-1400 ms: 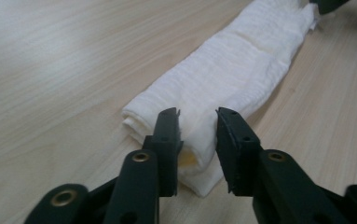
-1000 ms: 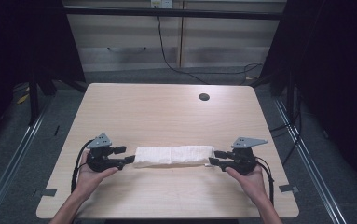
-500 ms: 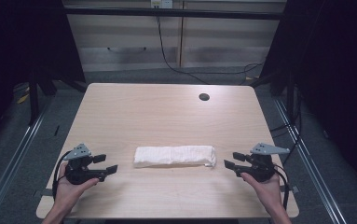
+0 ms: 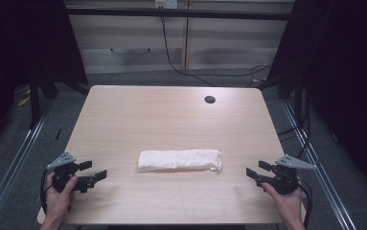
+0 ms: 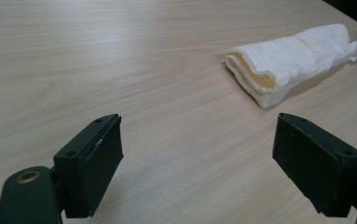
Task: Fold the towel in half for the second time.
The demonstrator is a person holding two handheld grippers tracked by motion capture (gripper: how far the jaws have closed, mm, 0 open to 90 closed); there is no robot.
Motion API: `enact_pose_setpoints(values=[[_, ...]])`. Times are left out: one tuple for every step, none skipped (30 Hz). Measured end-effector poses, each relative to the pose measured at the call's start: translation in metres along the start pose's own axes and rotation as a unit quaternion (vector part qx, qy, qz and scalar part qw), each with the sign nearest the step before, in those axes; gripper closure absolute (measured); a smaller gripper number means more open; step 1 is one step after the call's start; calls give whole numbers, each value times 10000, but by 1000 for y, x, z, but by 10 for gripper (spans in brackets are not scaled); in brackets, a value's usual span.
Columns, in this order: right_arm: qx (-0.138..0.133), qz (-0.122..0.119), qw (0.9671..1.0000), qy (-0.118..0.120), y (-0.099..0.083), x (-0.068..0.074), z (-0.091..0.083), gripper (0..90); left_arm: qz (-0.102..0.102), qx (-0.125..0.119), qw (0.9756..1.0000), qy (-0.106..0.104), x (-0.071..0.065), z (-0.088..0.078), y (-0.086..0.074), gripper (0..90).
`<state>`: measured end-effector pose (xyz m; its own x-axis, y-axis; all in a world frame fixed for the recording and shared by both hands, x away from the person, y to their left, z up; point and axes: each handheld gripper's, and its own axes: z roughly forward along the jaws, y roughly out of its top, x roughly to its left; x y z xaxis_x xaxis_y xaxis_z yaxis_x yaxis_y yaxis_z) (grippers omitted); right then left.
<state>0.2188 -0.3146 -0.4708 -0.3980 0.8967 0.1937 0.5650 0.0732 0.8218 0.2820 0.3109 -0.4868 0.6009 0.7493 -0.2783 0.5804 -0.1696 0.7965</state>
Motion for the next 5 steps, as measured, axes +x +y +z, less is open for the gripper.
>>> enact_pose_setpoints(values=[[10,27,10000,-4,-1,-1,1,334,136,45,9999,18,-2,2,-1,158],[0,46,10000,-50,-2,-2,2,321,217,80,9997,37,-3,4,-1,158],[-5,57,10000,-67,-3,-2,3,315,242,135,9996,20,-4,5,-2,158],[33,77,9999,-65,-3,-2,4,314,261,137,9996,4,-5,6,-2,159],[37,77,9999,-87,-4,-2,5,308,305,150,9994,-2,-6,7,-3,158]])
